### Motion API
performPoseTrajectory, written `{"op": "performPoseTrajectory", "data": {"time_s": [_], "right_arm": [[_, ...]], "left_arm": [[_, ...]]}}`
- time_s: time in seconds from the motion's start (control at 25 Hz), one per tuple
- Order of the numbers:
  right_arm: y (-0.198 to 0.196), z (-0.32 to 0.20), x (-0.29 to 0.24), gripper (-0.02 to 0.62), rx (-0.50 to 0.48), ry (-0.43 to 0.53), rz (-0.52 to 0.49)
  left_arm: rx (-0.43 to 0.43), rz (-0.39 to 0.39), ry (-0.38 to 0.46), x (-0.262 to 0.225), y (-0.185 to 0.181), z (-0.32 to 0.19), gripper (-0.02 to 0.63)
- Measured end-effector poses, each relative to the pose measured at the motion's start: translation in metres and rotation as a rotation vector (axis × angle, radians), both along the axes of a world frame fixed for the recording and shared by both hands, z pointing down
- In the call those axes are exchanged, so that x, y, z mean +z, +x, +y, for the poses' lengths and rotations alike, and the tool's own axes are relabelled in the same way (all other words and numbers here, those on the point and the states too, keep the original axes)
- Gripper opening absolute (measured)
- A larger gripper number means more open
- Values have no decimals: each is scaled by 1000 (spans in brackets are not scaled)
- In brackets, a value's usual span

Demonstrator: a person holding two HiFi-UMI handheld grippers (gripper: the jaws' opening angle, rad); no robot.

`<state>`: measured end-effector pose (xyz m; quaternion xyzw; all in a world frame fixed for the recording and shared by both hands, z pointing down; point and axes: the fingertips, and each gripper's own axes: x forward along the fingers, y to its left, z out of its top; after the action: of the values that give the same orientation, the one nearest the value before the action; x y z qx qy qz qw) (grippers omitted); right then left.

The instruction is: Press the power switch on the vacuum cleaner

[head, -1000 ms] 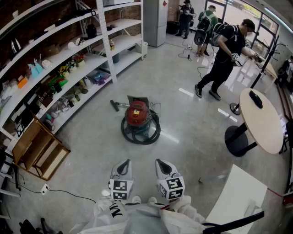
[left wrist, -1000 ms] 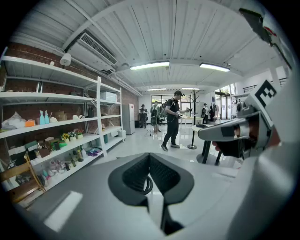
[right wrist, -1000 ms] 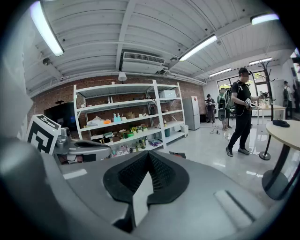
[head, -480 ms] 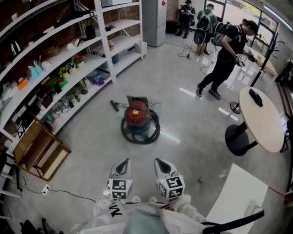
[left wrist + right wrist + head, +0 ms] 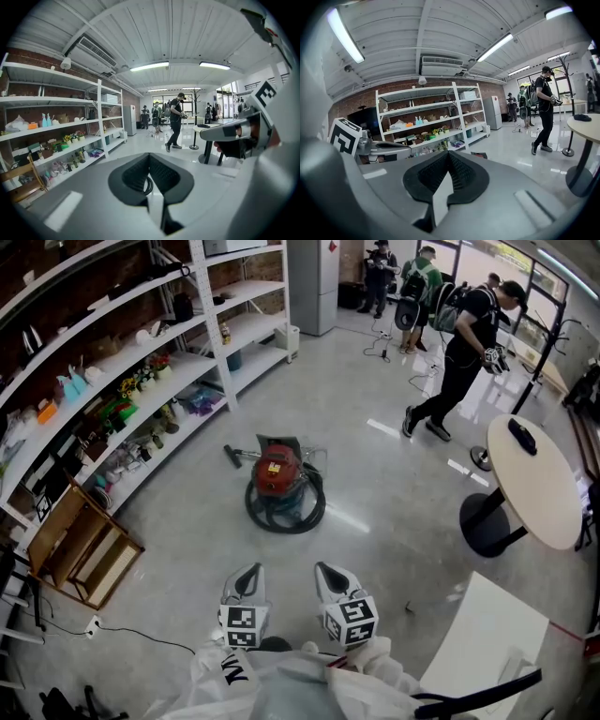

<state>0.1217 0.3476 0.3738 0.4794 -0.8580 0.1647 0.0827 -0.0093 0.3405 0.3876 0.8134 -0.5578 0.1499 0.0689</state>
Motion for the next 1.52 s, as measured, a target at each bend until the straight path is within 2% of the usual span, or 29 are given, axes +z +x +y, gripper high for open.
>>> {"op": "performPoseTrajectory", "data": {"time_s": [0.32, 0.56, 0.92, 1.52], "right_arm": [[6, 9, 9, 0, -13, -25, 7], [-4, -2, 19, 0, -35, -43, 19], [-18, -45, 20, 0, -33, -52, 45], [-67, -121, 21, 0, -41, -70, 61]], "left_arm": [[-9, 2, -23, 8, 5, 11, 0], [-19, 3, -44, 19, -2, 2, 0], [-16, 21, -41, 18, -14, -44, 0], [-30, 28, -63, 19, -63, -118, 0]]}}
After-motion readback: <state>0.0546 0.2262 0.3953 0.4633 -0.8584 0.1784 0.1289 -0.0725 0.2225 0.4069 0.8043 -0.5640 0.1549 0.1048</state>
